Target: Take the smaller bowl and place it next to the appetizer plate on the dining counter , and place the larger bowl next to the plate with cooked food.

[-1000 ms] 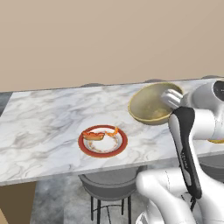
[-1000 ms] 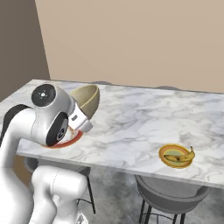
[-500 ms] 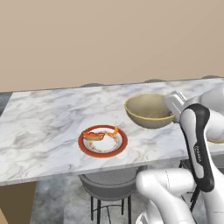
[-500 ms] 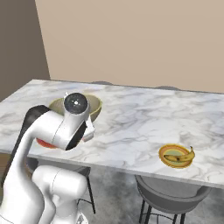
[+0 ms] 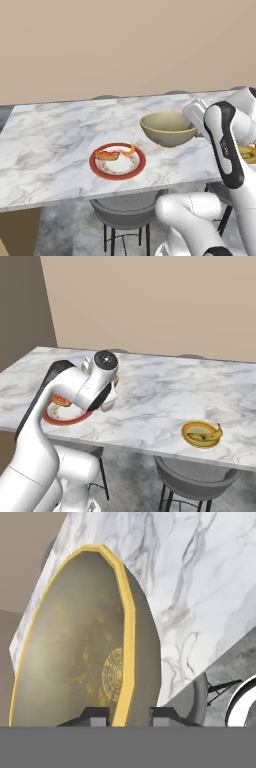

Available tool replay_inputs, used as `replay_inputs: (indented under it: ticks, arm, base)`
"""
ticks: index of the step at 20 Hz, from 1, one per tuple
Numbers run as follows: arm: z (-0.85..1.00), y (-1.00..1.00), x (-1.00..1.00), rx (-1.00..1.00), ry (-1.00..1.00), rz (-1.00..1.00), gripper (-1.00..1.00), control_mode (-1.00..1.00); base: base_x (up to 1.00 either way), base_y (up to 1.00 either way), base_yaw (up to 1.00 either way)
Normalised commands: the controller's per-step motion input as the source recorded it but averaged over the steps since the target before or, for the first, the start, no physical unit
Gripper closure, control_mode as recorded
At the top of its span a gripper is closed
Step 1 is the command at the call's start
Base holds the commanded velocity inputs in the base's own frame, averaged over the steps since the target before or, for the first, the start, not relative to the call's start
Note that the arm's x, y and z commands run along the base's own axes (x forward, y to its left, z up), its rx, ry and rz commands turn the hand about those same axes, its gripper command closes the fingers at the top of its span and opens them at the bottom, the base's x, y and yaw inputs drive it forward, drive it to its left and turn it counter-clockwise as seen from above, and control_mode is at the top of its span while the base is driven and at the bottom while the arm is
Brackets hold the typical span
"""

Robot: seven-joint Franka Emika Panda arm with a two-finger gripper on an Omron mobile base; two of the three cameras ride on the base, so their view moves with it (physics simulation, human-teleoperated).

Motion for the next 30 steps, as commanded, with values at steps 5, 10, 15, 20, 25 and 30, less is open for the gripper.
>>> replay_inputs:
  ticks: [5,10,15,20,25,30]
  arm:
    - [-0.43,0.0,0.15,-0.03,-0.31,0.0,1.0,-1.0]
    - [-0.47,-0.01,0.11,-0.04,-0.27,-0.02,1.0,-1.0]
    - [-0.07,-0.25,0.0,-0.01,-0.02,-0.08,1.0,-1.0]
    - [0.0,-0.15,0.0,0.0,0.13,-0.07,1.0,-1.0]
    - [-0.01,-0.02,0.13,0.0,0.22,-0.02,1.0,-1.0]
    - [-0.24,0.0,0.29,0.0,0.12,0.0,1.0,-1.0]
  base:
    - [0.0,0.0,0.0]
    - [0.0,0.0,0.0]
    - [0.0,0.0,0.0]
    - [0.0,0.0,0.0]
    - [0.0,0.0,0.0]
    - [0.0,0.0,0.0]
